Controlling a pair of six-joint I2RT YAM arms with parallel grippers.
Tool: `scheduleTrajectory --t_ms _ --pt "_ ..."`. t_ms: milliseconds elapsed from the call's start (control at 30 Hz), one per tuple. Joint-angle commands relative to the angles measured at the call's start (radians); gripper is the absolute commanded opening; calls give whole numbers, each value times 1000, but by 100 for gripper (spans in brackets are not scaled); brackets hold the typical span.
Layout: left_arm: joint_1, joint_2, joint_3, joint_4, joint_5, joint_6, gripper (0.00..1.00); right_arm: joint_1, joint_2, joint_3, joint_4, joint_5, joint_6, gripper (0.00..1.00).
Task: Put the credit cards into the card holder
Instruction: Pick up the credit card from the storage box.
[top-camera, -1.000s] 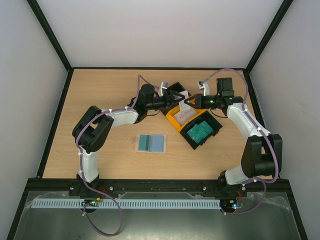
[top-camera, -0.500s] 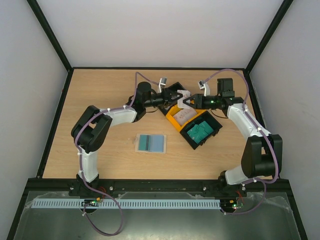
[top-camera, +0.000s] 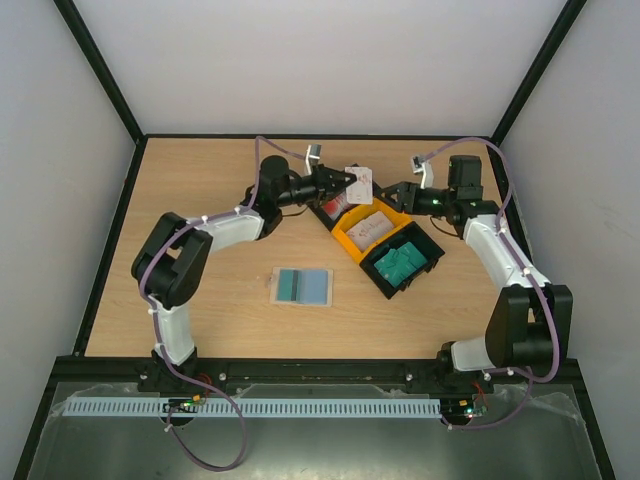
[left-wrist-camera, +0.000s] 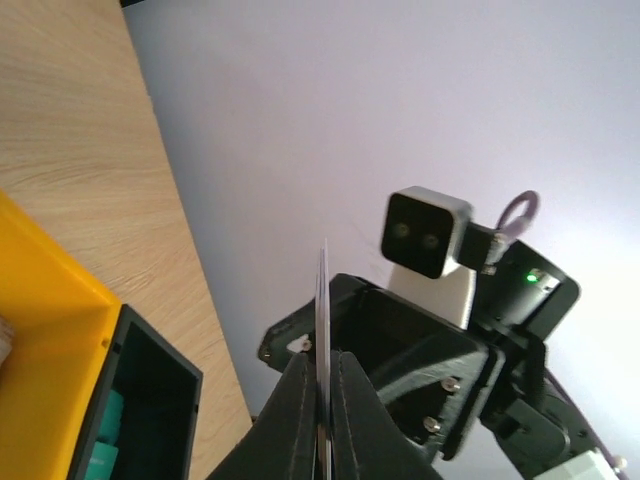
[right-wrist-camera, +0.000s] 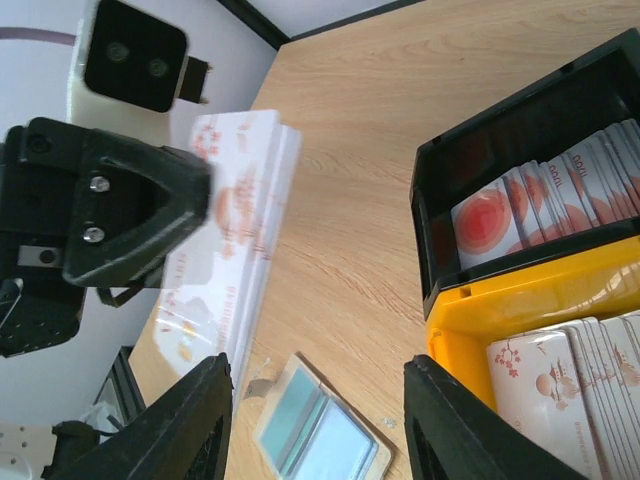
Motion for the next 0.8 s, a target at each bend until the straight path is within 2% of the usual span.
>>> scheduleTrajectory --t_ms 0,233,433,667,767 --pt "3 -54 -13 94 37 -29 2 -8 -12 -11 67 -22 37 46" --pt "-2 -63 -19 109 50 -18 3 -8 -20 -15 110 -131 47 48" --pt "-9 -58 -19 96 48 -3 3 -8 -42 -29 138 -91 70 49" --pt "-19 -65 -19 98 55 7 3 -8 -27 -27 138 -79 81 42" --pt "-21 -72 -19 105 59 2 2 -8 -20 -28 132 -69 79 35"
